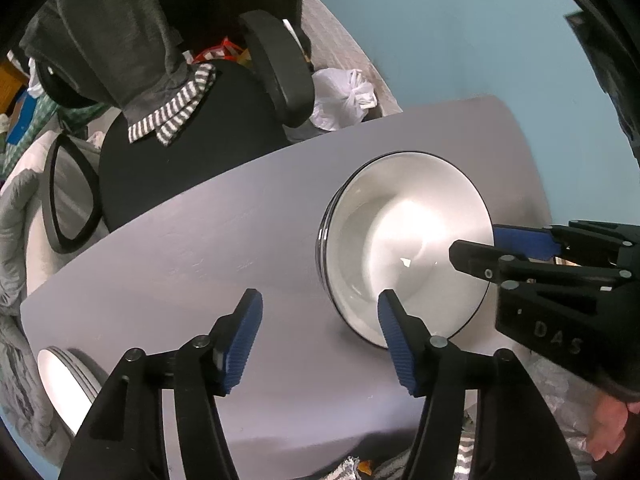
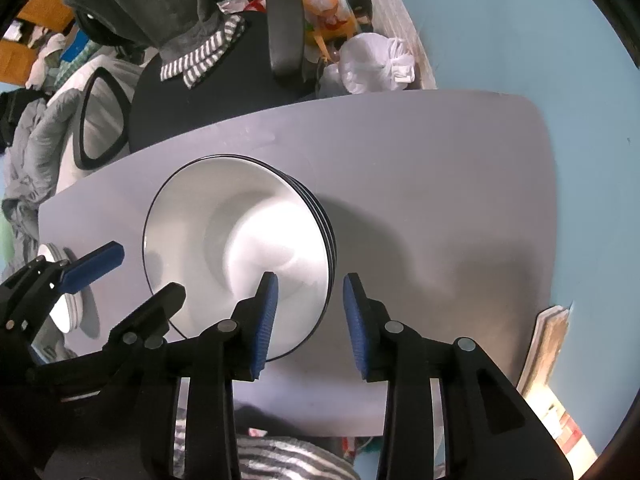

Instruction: Organize plates and bowls

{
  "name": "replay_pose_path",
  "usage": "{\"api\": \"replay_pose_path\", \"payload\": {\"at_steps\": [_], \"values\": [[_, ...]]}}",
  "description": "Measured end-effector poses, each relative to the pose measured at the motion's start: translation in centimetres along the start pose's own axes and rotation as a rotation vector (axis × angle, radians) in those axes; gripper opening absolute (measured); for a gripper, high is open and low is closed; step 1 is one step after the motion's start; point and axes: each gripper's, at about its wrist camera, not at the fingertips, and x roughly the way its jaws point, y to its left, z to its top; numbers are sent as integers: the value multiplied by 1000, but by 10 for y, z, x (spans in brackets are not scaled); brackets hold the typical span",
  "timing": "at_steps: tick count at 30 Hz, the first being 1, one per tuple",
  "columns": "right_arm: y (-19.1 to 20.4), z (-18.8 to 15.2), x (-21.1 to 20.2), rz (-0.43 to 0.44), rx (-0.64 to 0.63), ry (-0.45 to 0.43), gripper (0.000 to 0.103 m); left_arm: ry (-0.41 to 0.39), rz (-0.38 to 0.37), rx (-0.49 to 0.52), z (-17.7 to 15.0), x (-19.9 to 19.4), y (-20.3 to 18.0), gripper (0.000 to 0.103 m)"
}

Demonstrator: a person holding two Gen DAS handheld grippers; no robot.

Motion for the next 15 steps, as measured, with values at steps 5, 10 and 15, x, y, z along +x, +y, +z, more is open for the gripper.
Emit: {"api": "replay_pose_path", "payload": {"at_steps": [5,10,15], "values": [[-3,-4,-10,-7,6,-38,50,-20,-10,-34,-5,-8,10,62],[-5,-10,-21,-6,16,-68,56,-58,-17,-61,-12,-22,20,67],[-3,-19,-37,-18,8,-115,60,-87,-24,-92,-19,-35,31,68]]}}
